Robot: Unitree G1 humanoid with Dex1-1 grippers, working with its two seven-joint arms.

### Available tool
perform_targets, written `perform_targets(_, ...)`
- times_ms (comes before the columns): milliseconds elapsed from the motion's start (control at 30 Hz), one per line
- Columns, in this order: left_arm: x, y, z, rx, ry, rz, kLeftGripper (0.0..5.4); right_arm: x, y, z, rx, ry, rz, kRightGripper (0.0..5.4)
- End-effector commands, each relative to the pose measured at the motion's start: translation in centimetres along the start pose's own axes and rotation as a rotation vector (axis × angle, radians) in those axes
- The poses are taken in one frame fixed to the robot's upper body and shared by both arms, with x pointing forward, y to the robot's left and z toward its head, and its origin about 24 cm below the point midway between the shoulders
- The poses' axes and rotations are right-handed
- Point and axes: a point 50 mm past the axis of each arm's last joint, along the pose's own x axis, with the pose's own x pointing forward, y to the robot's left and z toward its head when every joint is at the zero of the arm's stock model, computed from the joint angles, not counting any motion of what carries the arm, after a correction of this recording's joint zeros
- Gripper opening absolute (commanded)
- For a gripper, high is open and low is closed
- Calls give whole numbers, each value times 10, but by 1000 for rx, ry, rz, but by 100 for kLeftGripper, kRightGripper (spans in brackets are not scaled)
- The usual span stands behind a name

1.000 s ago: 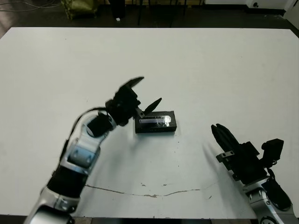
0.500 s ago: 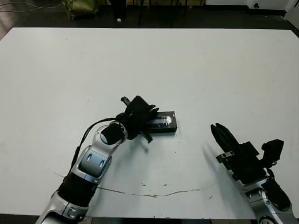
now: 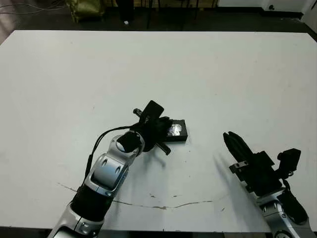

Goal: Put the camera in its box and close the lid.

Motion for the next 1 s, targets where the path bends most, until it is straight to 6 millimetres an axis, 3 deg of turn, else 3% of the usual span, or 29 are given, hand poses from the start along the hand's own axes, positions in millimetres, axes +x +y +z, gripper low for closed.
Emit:
perform_targets(33, -1, 2, -56, -26, 245, 8, 2, -3, -2, -4, 1, 25, -8, 0)
perform_targets(267, -4, 5, -59, -37, 231, 1, 2, -3, -3, -7, 13, 26, -6, 0)
perform_targets(533, -40, 14, -23, -37, -64, 51, 2, -3, -4, -5, -8, 27, -9, 0)
perform_targets(733, -71, 50, 5, -27, -254, 221, 2, -1, 0, 0, -16, 16, -17, 0)
perform_targets(1000, -97, 87, 10, -44, -351, 381, 2, 0, 4, 14, 0, -32, -27, 0)
